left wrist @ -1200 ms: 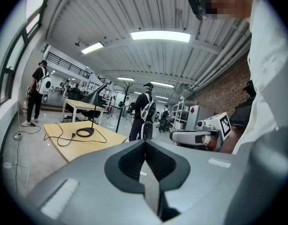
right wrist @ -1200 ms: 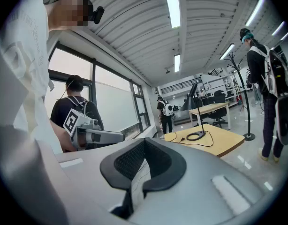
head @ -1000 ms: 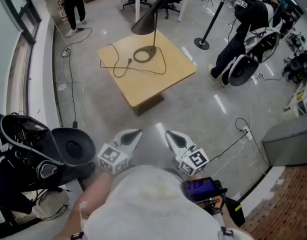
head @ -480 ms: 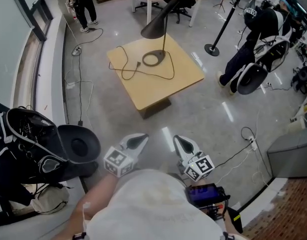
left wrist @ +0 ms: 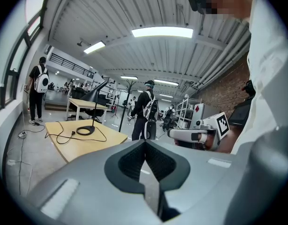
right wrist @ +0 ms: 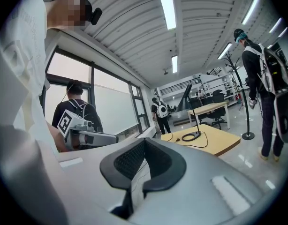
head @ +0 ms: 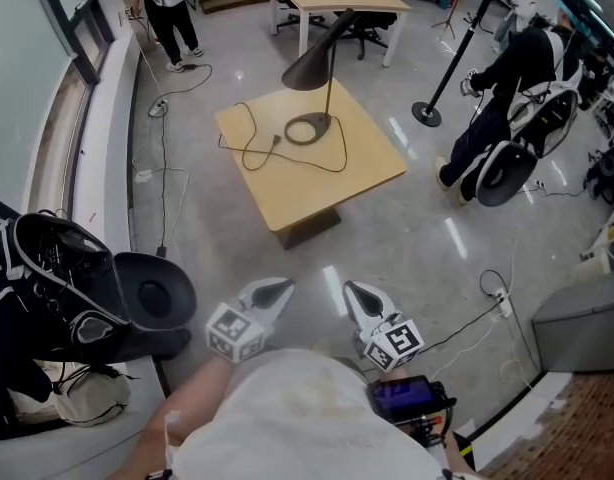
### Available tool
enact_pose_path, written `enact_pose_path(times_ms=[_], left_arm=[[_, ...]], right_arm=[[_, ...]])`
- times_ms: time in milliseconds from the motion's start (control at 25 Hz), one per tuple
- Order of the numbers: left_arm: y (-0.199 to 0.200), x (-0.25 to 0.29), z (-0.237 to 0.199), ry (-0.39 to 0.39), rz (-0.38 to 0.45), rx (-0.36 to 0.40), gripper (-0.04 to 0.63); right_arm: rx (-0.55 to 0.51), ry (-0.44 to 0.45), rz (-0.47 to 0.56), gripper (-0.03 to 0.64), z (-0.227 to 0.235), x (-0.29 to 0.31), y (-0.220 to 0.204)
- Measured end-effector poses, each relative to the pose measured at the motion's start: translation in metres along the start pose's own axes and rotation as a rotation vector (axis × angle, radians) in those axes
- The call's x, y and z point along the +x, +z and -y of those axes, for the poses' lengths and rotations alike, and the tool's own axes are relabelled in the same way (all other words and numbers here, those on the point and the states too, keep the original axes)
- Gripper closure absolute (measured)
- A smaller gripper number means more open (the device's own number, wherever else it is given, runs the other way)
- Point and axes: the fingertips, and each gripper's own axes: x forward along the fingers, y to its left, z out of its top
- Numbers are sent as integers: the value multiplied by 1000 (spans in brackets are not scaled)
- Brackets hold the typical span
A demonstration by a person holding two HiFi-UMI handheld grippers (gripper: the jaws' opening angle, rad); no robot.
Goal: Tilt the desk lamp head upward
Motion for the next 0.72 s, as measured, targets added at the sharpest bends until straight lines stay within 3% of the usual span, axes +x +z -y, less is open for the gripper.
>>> enact_pose_path(times_ms=[720], left_arm=[[6, 49, 24, 48, 3, 62, 594]], right_arm=[[-22, 29, 22, 603, 52, -36, -1]])
